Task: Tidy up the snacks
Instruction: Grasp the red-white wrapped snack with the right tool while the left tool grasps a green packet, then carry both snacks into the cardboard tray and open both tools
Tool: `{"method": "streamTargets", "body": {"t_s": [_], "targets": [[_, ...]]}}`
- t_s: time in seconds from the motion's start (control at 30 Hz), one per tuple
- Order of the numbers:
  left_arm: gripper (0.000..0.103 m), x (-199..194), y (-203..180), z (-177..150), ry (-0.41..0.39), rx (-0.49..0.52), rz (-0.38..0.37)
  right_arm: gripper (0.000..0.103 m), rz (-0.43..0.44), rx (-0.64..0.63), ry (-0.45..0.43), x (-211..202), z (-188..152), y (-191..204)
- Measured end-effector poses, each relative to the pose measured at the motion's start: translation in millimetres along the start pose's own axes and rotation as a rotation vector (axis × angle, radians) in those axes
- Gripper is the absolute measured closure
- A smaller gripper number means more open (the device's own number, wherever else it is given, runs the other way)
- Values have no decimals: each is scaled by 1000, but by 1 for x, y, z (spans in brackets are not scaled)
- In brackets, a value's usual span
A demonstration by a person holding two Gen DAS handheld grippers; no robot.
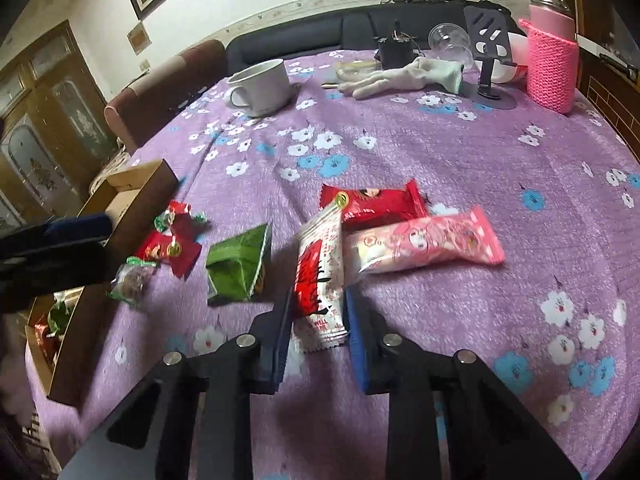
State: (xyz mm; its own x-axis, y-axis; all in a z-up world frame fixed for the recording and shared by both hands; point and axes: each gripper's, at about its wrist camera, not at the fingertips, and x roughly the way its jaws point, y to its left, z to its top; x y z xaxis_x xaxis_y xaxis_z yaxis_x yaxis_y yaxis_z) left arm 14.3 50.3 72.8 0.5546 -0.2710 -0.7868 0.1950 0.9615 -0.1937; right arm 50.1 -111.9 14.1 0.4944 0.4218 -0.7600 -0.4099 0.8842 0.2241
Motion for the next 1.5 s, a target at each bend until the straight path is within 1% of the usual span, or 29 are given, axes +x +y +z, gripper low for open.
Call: {"method": "streamTargets", "body": {"t_s": [0.1,0.17,0.23,0.3,0.33,0.37,0.4,0.43,0.47,0.5,0.63,0.7,0.77,0.8,0.9,1.0,1.07,1.17,1.27,1.37,1.5], "targets": [[27,31,-15,6,15,89,39,81,17,11,19,-3,0,-5],[27,50,-22,9,28,143,79,81,45,38,31,-4,-1,-11],[27,66,-24,11,47,173,88,81,59,63,34,-5,1,-18],[27,76,-28,11,65,198,76,81,75,85,38,-5,1,-23],[28,80,-32,10,78,216,83,81,80,93,39,-5,1,-24],[35,82,-33,9,87,224,79,81,88,102,40,-5,1,-26],[44,86,-34,8,104,223,53,80,92,106,40,-5,1,-26],[63,88,-35,6,127,221,38,80,95,109,38,-5,1,-26],[71,87,-37,5,113,227,54,80,99,113,34,-5,1,-27],[71,85,-38,4,117,221,49,80,103,117,28,-5,1,-27],[73,70,-33,0,76,161,8,81,101,128,-11,-5,-2,-27],[73,56,-28,-2,43,127,-14,86,99,129,-20,-6,-2,-25],[73,40,-22,-4,16,95,-39,88,107,135,-21,-9,-2,-21],[73,28,-18,-7,-4,77,-50,88,97,125,-30,-14,-3,-16],[73,-2,-5,-14,-51,47,-63,89,89,112,-45,-28,-6,-4],[72,-36,15,-25,-104,13,-50,91,101,93,-55,-42,-5,15],[72,-60,36,-33,-140,-24,-31,91,112,67,-63,-51,-2,32],[72,-82,70,-44,-174,-78,11,91,118,17,-77,-58,4,65],[72,-96,105,-55,-186,-135,42,91,134,-22,-78,-60,10,94],[72,-104,140,-64,-181,-197,70,91,163,-65,-65,-55,18,125],[72,-102,178,-72,-158,-275,89,91,177,-137,-22,-34,26,172]]}}
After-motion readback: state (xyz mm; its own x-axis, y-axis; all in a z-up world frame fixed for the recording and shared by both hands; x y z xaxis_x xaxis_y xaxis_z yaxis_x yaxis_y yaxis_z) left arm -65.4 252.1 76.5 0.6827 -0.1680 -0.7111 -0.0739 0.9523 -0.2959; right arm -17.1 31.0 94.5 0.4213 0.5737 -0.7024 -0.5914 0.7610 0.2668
